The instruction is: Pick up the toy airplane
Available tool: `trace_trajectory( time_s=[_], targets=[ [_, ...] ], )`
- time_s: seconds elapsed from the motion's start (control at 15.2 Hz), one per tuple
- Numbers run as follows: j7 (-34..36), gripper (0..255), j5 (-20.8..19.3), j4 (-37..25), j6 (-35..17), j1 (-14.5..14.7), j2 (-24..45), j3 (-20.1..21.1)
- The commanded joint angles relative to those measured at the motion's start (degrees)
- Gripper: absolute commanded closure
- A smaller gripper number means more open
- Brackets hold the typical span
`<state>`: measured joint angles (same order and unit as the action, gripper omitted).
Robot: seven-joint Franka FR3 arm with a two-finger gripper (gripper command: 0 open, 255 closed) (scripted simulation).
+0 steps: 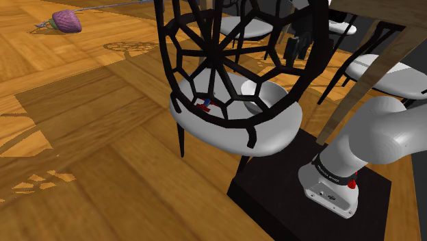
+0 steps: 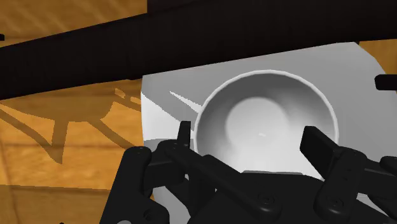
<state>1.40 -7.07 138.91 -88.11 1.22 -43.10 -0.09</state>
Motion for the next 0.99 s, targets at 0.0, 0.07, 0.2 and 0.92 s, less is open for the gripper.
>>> trace_trajectory(
  time_s=[0.0,0.07,0.2,0.92],
  targets=[
    [0.0,0,0.0,0.0,0.0,0.0,0.0,0.0],
    [2.2,0,1.0,1.1,-2.0,0.1,0.2,0.9],
    [6.4,0,2.8,2.9,-6.0,0.3,1.0,2.8],
    [29.4,0,8.4,5.9,-30.3,0.2,13.6,13.6]
  ],
)
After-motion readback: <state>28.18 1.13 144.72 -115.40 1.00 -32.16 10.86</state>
